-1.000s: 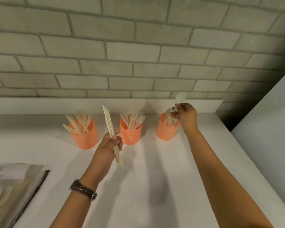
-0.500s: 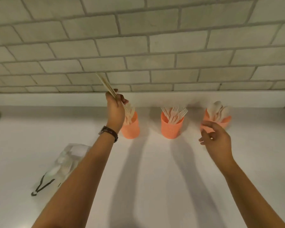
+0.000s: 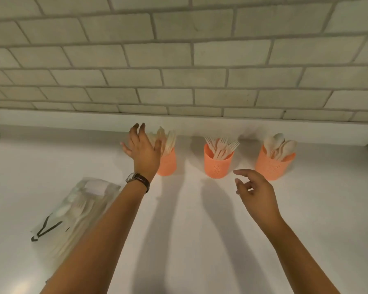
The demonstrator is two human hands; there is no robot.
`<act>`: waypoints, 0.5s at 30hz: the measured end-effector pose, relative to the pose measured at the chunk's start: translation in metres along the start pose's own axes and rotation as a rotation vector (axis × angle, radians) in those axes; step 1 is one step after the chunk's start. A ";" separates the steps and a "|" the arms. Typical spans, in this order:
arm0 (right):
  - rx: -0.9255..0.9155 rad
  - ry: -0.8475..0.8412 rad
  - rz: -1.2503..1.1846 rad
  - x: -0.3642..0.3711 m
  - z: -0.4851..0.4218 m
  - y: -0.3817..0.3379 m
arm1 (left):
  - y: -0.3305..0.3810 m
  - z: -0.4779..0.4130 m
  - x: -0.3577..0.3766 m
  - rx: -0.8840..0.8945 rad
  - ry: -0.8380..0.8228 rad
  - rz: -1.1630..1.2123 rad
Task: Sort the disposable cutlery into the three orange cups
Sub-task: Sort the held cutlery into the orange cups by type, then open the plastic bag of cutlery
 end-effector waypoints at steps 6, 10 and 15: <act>0.044 -0.253 -0.021 0.037 0.031 -0.015 | -0.029 0.035 -0.068 0.035 -0.138 0.337; 0.126 -0.365 -0.033 0.082 0.066 -0.023 | -0.079 0.071 -0.110 0.028 -0.300 0.374; 0.236 -0.394 -0.032 0.153 0.110 -0.045 | -0.162 0.073 -0.163 -0.016 -0.374 0.351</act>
Point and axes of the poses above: each hand's wrist, its own z-axis away from the middle knuckle, its own x-axis out of the palm, y = z × x, the point moved 2 cm from there along -z, towards the middle knuckle, and after that the axes turned 10 degrees about y, right-handed, at the moved point
